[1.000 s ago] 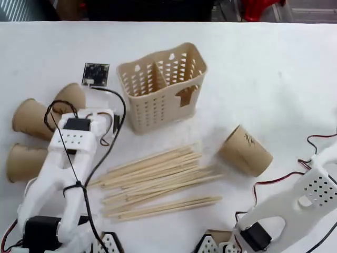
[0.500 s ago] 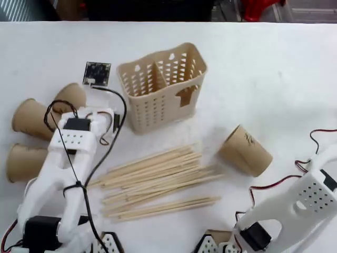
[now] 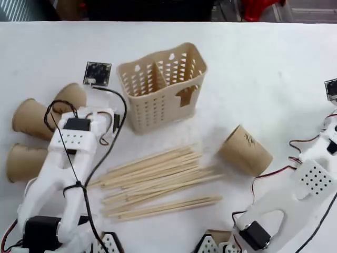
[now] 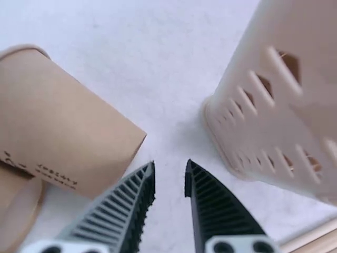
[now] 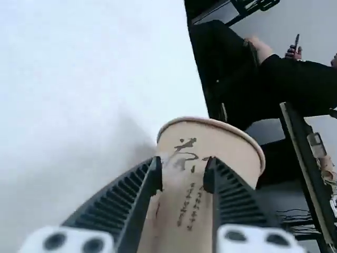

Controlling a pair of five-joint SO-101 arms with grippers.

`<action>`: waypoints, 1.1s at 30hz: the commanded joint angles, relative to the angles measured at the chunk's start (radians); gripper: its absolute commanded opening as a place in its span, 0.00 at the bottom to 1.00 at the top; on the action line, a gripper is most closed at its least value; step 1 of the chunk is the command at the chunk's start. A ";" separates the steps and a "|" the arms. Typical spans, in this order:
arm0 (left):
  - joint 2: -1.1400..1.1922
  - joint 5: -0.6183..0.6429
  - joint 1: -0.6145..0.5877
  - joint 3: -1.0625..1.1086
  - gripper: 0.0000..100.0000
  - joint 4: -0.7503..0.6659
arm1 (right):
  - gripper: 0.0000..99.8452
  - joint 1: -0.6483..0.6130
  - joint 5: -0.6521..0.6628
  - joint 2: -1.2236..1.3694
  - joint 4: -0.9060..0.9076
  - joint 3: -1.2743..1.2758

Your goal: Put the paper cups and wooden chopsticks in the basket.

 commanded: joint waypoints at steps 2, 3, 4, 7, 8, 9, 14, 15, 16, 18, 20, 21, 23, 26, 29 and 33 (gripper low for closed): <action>-0.031 -0.017 -0.002 -0.008 0.11 -0.018 | 0.14 0.097 0.020 0.031 -0.013 -0.092; -0.031 -0.017 -0.002 -0.008 0.11 -0.018 | 0.14 0.114 0.020 0.036 -0.013 -0.092; -0.031 -0.017 -0.002 -0.008 0.11 -0.018 | 0.14 0.130 0.020 0.041 -0.013 -0.092; -0.031 -0.017 -0.002 -0.008 0.11 -0.018 | 0.14 0.168 0.020 0.050 -0.010 -0.091; -0.031 -0.017 -0.002 -0.008 0.11 -0.018 | 0.14 0.177 0.020 0.050 -0.001 -0.089; -0.031 -0.017 -0.002 -0.008 0.11 -0.018 | 0.14 0.185 0.020 0.050 0.027 -0.089; -0.031 -0.017 -0.002 -0.008 0.11 -0.015 | 0.14 0.240 0.020 0.030 0.179 -0.101; -0.031 -0.017 -0.002 -0.008 0.11 -0.015 | 0.14 0.251 0.020 0.024 0.194 -0.098; -0.031 -0.017 -0.002 -0.008 0.11 -0.015 | 0.14 0.257 0.020 0.019 0.209 -0.094; -0.031 -0.017 -0.002 -0.008 0.11 -0.017 | 0.14 0.262 0.020 0.008 0.257 -0.091; -0.031 -0.017 -0.002 -0.008 0.11 -0.017 | 0.14 0.262 0.020 0.002 0.321 -0.100; -0.031 -0.017 -0.002 -0.008 0.11 -0.017 | 0.14 0.260 0.023 -0.001 0.355 -0.100; -0.031 -0.017 -0.002 -0.008 0.11 -0.017 | 0.14 0.252 0.023 -0.025 0.429 -0.092; -0.031 -0.017 -0.002 -0.008 0.11 -0.020 | 0.13 0.222 0.026 -0.088 0.650 -0.091; -0.031 -0.017 -0.002 -0.008 0.11 -0.021 | 0.07 0.186 0.029 -0.179 0.889 -0.091; -0.031 -0.017 -0.002 -0.008 0.11 -0.021 | 0.07 0.145 0.057 -0.255 1.066 -0.089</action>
